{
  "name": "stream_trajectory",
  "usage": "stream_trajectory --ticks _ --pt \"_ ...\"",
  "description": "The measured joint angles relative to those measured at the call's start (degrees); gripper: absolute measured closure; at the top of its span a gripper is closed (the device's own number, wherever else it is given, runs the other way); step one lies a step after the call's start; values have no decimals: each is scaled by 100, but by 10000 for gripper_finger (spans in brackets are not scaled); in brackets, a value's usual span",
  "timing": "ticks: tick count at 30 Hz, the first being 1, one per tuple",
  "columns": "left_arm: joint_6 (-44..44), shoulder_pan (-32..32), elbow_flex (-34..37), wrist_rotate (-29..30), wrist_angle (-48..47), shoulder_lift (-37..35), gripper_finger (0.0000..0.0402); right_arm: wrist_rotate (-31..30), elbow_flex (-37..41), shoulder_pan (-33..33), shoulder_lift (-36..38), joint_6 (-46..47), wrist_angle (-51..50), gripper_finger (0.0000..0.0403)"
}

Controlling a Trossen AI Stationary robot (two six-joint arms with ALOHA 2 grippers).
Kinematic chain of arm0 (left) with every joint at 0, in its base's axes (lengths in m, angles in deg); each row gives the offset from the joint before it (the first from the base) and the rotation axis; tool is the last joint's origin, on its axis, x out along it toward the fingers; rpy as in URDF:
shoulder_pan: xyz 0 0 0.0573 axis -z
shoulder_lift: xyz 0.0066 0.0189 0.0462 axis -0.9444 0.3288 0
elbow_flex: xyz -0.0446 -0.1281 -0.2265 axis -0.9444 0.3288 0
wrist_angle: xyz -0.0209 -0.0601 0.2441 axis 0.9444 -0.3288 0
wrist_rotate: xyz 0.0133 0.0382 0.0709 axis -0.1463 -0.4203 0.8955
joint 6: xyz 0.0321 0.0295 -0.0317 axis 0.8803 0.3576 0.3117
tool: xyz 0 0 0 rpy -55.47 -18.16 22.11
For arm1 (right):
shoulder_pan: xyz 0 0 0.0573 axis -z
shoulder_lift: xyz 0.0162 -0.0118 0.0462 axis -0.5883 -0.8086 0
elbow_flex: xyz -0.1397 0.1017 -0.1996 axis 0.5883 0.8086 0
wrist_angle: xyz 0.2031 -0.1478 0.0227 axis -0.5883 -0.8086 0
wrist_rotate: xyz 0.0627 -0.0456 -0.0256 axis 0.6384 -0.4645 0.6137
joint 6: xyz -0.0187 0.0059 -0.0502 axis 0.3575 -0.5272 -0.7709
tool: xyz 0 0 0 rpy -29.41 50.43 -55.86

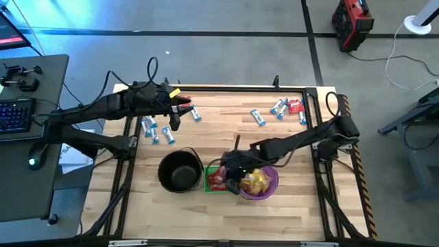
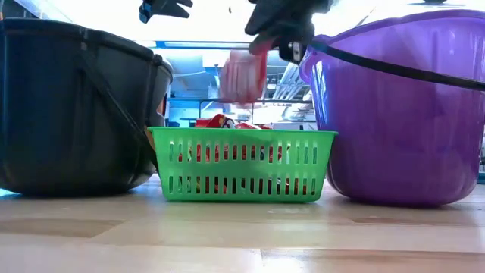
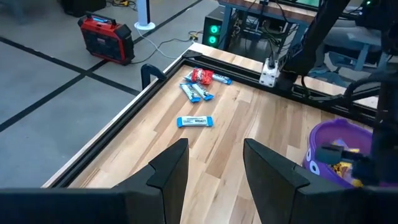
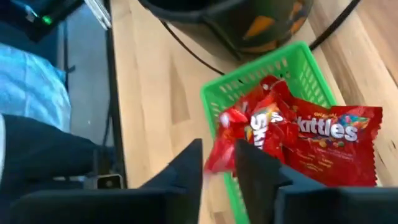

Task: Sort candy by brand, put in halloween buckets
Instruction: Put the red candy into the green bin

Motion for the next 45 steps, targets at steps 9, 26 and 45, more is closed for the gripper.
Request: stream_trajectory --ticks 9,26,45 --pt "-148 0 0 0 2 0 257 -188 -29 144 127 -230 -409 244" --pt "-1749 -428 648 647 -851 31 257 -1288 2631 2983 2946 1032 -2235 242" --pt "-422 -3983 483 -943 -834 3910 256 -352 4140 3206 4068 1893 -500 242"
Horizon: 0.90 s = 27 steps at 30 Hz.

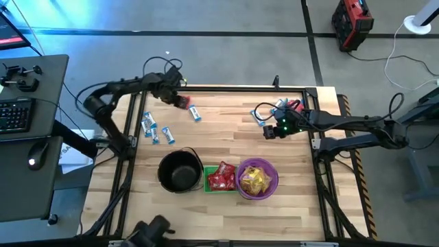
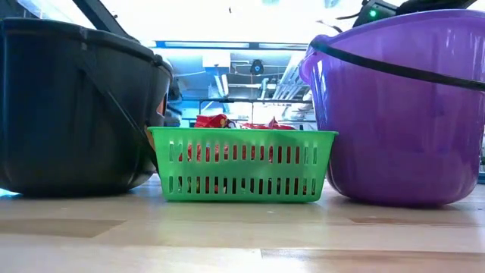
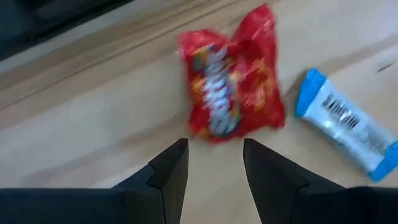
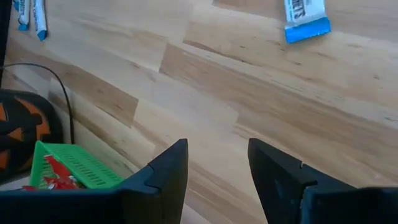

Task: Sort candy by brand, put in halloween buckets
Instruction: Put the red candy into the green bin

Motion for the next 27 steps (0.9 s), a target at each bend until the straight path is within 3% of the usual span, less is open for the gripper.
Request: stream_trajectory --ticks 4,16,23,27 --pt "116 -35 -254 -531 112 479 256 -36 -3 -37 0 79 20 242" --pt "137 -27 -433 -387 515 678 256 -143 -5 -37 0 146 38 242" --pt "169 32 -457 -596 615 957 256 -175 -5 -37 0 148 91 242" --pt "373 46 -451 -627 589 966 285 -178 -5 -37 -2 148 155 242"
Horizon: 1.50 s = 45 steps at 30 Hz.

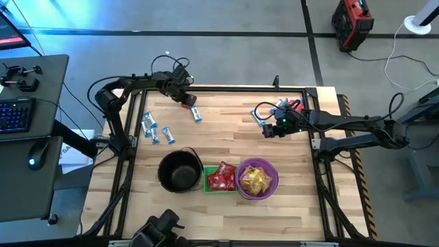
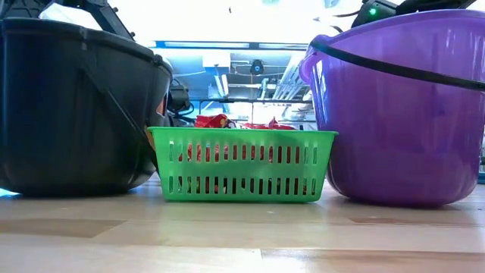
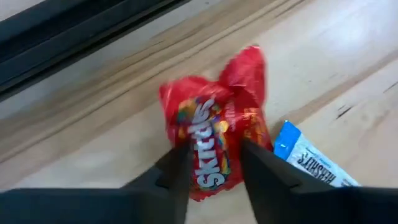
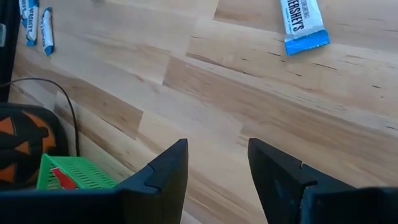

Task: Sort candy by brand, put in halloween buckets
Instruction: Put the red candy into the green bin

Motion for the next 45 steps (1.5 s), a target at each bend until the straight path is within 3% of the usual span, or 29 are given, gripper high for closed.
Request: stream_trajectory --ticks 3,5,10,19,22,25,29,34,37,40,45 --pt "58 9 -4 -5 -63 4 363 0 0 0 0 0 57 242" --pt "115 43 1 2 -133 -8 388 2 0 0 0 1 65 242" --pt "213 131 63 70 -397 -357 400 2 0 0 0 0 63 242" --pt "399 203 53 148 -476 -2000 401 7 0 0 0 -36 74 242" --pt "374 476 31 -147 -551 -2522 401 7 0 0 0 -39 88 242" --pt "349 1130 42 -454 -509 -2983 401 7 0 0 -1 -42 88 242" --pt "64 2616 31 -671 -348 -3382 401 9 0 0 0 -36 90 242" --pt "-79 4775 31 -733 170 -3281 401 10 0 0 -2 -2 114 242" --pt "319 5673 32 -492 392 -2985 401 11 0 0 -2 -2 144 242" --pt "721 6132 33 -175 640 -2629 401 11 0 0 -2 -2 250 242" --pt "652 6191 33 -126 1026 -2042 401 13 0 2 -2 -5 529 242"
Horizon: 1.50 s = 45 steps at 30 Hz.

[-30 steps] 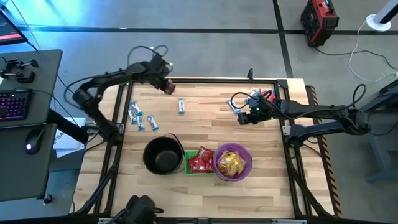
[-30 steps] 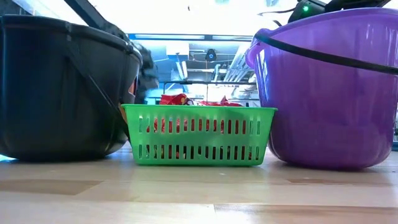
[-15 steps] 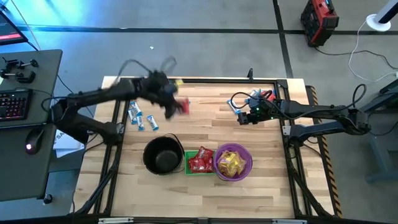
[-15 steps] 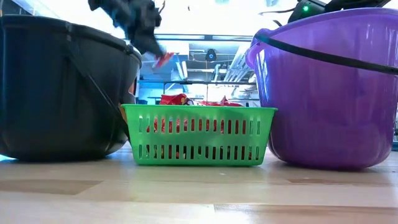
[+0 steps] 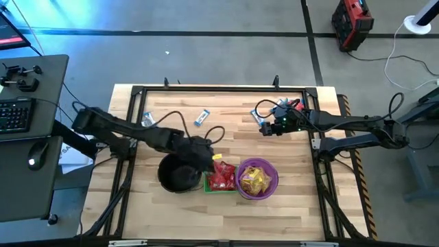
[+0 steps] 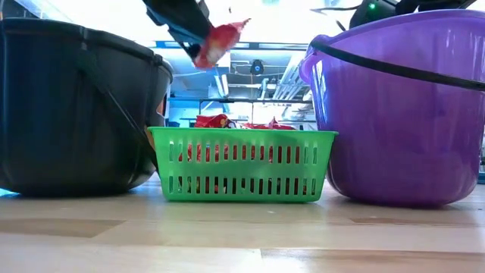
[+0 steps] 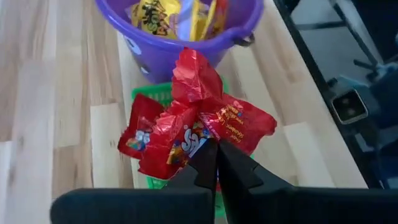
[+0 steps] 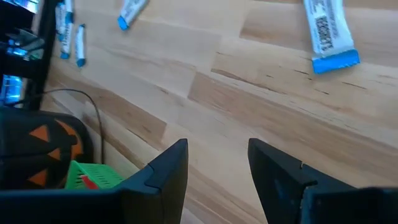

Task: Sort candy by brand, put in halloween buckets
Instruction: Put the red candy into the green bin

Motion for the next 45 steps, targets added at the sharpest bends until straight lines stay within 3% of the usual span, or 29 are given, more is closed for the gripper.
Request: stream_trajectory --ticks 5,13,15,19,21,23,27,32,35,45 --pt "-437 5 -2 -359 158 175 384 93 -2 -2 0 -214 340 242" --pt "-467 -172 -25 -619 -159 80 290 93 -28 33 0 -433 825 242" --pt "-284 -400 -173 -483 -856 -105 269 -169 -207 107 -6 -420 531 242" --pt "-289 -1044 -296 112 -1607 -782 243 -1529 -796 673 -134 136 -1139 242" --pt "-342 -1395 -225 280 -1371 -1207 239 -2260 -1053 1204 -272 149 -1883 242" --pt "-502 -1740 -110 431 -1065 -1595 238 -2548 -1136 1897 -518 -38 -2206 242" --pt "-975 -2240 9 621 -549 -2057 238 -1826 -1022 3046 -1257 -601 -2048 242" --pt "-1487 -2284 66 1234 -193 -2354 238 -1730 -1016 3822 -2054 -668 -1427 242" --pt "-1626 -2188 68 1526 -63 -2384 238 -1926 -1083 3906 -2438 -353 -1430 242" --pt "-1844 -1947 68 1661 6 -2386 238 -2378 -1464 3846 -3390 303 -1558 243"
